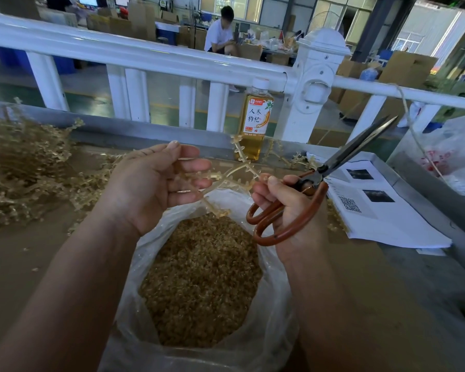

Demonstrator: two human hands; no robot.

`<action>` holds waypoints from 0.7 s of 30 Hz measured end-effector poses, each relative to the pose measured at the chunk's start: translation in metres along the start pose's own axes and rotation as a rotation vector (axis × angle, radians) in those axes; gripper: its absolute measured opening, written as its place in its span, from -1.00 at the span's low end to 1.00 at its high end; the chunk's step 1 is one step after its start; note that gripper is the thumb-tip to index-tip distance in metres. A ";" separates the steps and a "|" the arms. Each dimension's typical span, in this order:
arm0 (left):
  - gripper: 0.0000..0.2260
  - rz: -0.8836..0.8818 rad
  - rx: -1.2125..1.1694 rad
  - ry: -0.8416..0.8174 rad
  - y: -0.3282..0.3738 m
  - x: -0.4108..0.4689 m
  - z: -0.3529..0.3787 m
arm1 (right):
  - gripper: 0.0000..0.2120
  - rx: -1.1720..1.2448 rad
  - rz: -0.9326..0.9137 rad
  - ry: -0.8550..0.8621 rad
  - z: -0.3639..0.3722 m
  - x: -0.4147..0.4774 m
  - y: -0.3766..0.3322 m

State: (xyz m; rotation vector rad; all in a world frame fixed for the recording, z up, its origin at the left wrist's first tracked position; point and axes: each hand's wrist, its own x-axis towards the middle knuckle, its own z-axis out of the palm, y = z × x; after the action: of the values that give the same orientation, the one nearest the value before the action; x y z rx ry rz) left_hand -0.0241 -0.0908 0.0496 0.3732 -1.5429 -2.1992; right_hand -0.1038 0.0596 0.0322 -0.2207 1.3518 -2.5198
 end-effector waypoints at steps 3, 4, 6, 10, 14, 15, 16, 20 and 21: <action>-0.73 -0.007 -0.012 -0.002 0.000 0.001 0.000 | -0.81 -0.039 0.003 0.008 -0.001 0.001 0.000; -0.73 -0.009 -0.014 -0.001 0.000 0.001 0.000 | -0.81 -0.055 0.005 0.007 -0.001 0.001 0.000; -0.73 -0.012 -0.012 0.003 -0.001 0.002 -0.001 | -0.80 -0.060 0.008 -0.001 -0.001 0.001 0.001; -0.80 -0.028 -0.007 -0.004 -0.003 0.004 -0.002 | -0.80 0.010 0.004 -0.005 0.000 0.001 0.002; -0.78 -0.046 0.003 -0.046 -0.005 0.002 -0.001 | -0.80 0.025 0.021 -0.011 0.000 0.001 0.000; -0.77 -0.058 0.028 -0.062 -0.006 0.001 0.000 | -0.80 0.031 0.022 -0.011 0.000 0.001 0.000; -0.75 -0.073 0.063 -0.080 -0.007 0.000 0.000 | -0.80 0.038 0.021 -0.009 -0.001 0.001 0.000; -0.83 -0.144 0.296 -0.157 -0.008 -0.002 -0.001 | -0.82 0.006 0.006 0.001 -0.001 0.002 0.001; -0.88 -0.157 0.375 -0.179 -0.008 -0.003 -0.001 | -0.83 -0.017 0.001 0.003 -0.001 0.002 0.000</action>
State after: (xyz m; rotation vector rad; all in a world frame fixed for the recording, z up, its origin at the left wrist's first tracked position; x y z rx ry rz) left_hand -0.0227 -0.0881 0.0419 0.4322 -2.0982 -2.0979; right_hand -0.1055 0.0598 0.0312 -0.2192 1.3748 -2.5099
